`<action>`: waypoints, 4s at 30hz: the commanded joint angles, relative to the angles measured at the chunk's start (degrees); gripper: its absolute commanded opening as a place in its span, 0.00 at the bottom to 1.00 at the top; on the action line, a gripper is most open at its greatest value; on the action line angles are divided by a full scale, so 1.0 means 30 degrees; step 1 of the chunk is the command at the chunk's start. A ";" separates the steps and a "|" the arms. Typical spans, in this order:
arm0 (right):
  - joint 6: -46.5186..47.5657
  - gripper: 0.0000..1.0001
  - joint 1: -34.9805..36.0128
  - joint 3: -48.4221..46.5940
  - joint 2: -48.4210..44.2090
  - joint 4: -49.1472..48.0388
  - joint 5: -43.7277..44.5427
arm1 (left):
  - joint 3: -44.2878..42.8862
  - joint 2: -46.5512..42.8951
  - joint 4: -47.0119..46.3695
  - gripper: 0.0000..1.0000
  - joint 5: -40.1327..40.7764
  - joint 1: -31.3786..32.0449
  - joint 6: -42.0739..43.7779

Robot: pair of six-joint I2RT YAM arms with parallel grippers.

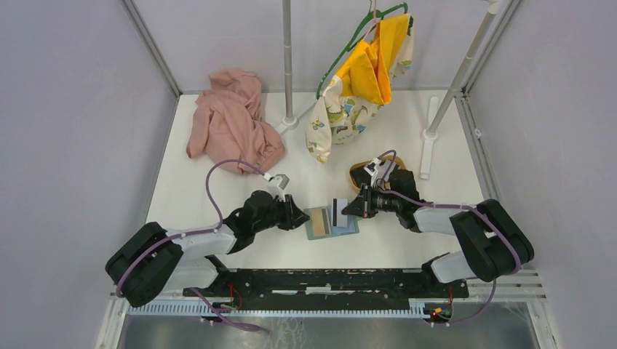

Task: Put the credit cards into the card holder
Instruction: Insert the credit card into the card holder.

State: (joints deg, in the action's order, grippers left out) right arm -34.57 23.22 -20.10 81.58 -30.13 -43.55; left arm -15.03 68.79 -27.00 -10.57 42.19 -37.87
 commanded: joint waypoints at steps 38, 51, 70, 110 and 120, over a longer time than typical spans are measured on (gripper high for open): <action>-0.1273 0.00 0.1165 -0.0627 0.1843 -0.1352 0.0462 | -0.0206 0.1968 -0.0425 0.28 0.1662 0.0584 -0.0268; -0.0884 0.00 0.1439 -0.1097 0.2194 0.1120 0.2936 | -0.0220 0.2287 -0.0430 0.29 0.1820 0.0818 -0.0371; -0.0503 0.00 0.2330 -0.1881 0.2687 0.2418 0.3560 | -0.0440 0.2645 -0.0412 0.29 0.2082 0.1202 -0.0385; 0.0560 0.00 0.2686 -0.3374 0.4101 0.7465 0.4267 | -0.1158 0.2165 0.1005 0.28 0.2690 0.1307 0.0254; 0.0401 0.00 0.3018 -0.4015 0.4762 0.7528 0.3562 | -0.1144 0.2461 0.0469 0.28 0.2252 0.1338 0.0292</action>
State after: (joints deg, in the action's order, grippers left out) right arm -35.68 30.79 -31.86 93.41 -12.78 -36.67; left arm -16.93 76.23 -23.94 -3.92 45.89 -38.13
